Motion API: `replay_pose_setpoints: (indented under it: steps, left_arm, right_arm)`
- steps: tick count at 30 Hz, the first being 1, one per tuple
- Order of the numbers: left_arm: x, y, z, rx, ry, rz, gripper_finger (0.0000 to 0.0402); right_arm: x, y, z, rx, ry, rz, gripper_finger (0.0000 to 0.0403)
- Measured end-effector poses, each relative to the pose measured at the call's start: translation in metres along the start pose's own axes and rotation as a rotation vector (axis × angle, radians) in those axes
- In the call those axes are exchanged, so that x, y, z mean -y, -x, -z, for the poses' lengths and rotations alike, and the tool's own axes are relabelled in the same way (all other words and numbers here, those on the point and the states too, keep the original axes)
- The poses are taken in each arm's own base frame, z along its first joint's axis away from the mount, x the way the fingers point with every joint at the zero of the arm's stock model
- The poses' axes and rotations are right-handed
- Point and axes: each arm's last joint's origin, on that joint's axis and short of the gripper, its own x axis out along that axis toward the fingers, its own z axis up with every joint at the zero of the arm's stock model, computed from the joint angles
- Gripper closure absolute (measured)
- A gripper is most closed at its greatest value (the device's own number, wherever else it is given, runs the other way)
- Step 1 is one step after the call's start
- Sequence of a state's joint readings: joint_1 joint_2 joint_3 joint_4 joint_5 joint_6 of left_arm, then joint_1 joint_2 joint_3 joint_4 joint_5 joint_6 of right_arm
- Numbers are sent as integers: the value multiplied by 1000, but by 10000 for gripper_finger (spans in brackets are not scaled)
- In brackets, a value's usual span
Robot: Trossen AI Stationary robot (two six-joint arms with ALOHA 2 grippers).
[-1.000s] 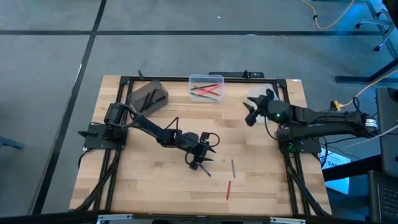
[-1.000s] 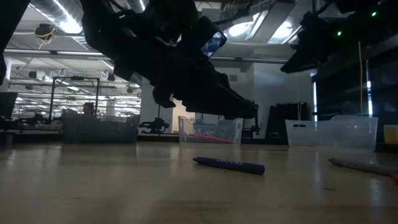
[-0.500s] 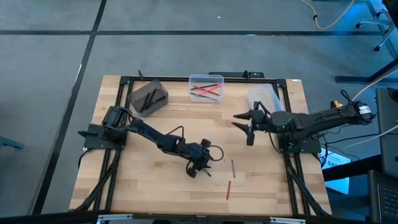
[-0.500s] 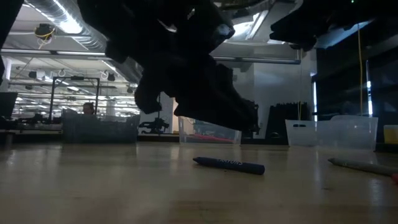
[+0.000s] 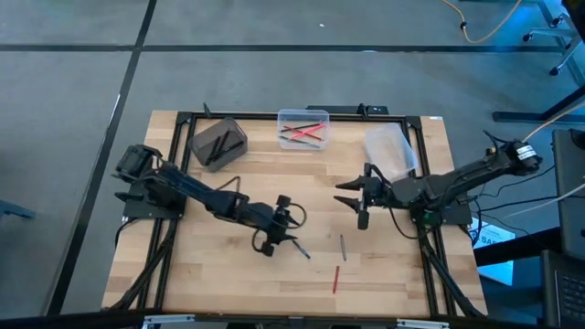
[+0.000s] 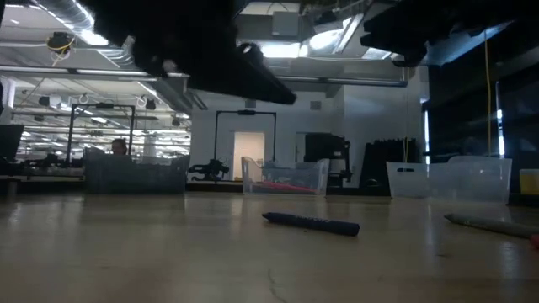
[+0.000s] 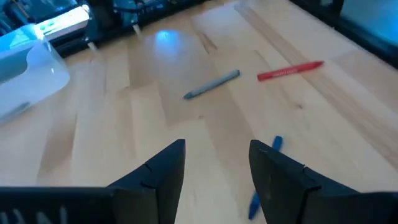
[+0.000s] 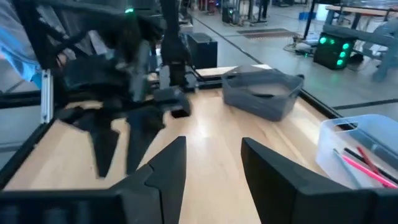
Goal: Sort crayons/erasers/pens/pencils in bins
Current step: Put the blue crayon into the right transparent bin
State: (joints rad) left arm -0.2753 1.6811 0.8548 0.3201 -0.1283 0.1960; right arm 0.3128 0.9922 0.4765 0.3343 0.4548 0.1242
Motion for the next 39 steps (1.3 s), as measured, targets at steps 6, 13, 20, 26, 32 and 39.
replay_pose_setpoints:
  steps: [6,13,20,26,32,39]
  left_arm:
    - [13,-2,27,33,31,58,230]
    - [17,-24,26,25,21,118,230]
    - [16,-34,23,14,-20,182,230]
    - [14,-39,29,-5,-21,199,230]
    - [12,-53,37,-32,-11,228,230]
    - [21,-69,38,-57,-10,278,230]
  right_arm:
    - [-11,-10,7,7,-2,-31,244]
    - [-24,-18,13,30,-1,-80,244]
    - [-40,-16,17,55,41,-137,244]
    - [-48,-15,17,84,30,-154,244]
    - [-51,-20,20,109,70,-155,244]
    - [-48,-22,20,118,91,-140,244]
